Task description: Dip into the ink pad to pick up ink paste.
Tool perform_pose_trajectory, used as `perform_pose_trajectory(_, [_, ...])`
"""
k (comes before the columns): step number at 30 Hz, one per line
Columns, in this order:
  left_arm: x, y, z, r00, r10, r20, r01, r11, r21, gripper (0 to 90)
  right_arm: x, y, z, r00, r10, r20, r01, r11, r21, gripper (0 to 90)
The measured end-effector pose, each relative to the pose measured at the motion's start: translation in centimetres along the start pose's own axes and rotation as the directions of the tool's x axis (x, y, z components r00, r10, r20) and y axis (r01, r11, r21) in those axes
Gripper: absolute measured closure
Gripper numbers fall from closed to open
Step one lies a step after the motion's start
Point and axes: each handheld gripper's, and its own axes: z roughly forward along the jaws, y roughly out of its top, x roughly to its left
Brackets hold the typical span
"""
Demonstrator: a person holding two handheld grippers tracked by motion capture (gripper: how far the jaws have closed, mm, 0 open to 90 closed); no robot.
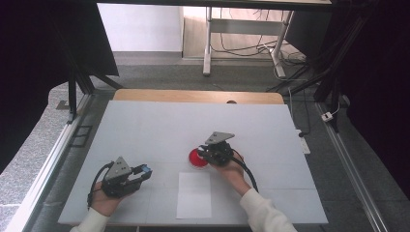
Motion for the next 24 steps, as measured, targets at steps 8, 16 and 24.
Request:
perform_pose_trajectory(8, [0.04, -0.01, 0.0, 1.0, -0.001, 0.0, 0.001, 1.0, 0.0, 65.4, 0.04, 0.0, 0.02, 1.0, 0.01, -0.002, -0.01, 1.0, -0.01, 75.2])
perform_pose_trajectory(16, [0.07, -0.01, 0.0, 1.0, -0.003, 0.0, 0.003, 1.0, -0.001, 65.4, 0.17, 0.21, -0.3, 1.0, 0.001, 0.006, -0.001, 1.0, -0.021, 75.1])
perform_pose_trajectory(24, [0.1, -0.01, 0.01, 1.0, -0.002, 0.0, 0.002, 1.0, -0.002, 65.4, 0.54, 0.63, -0.78, 0.9999, -0.015, 0.007, 0.015, 0.999, -0.041, 75.1])
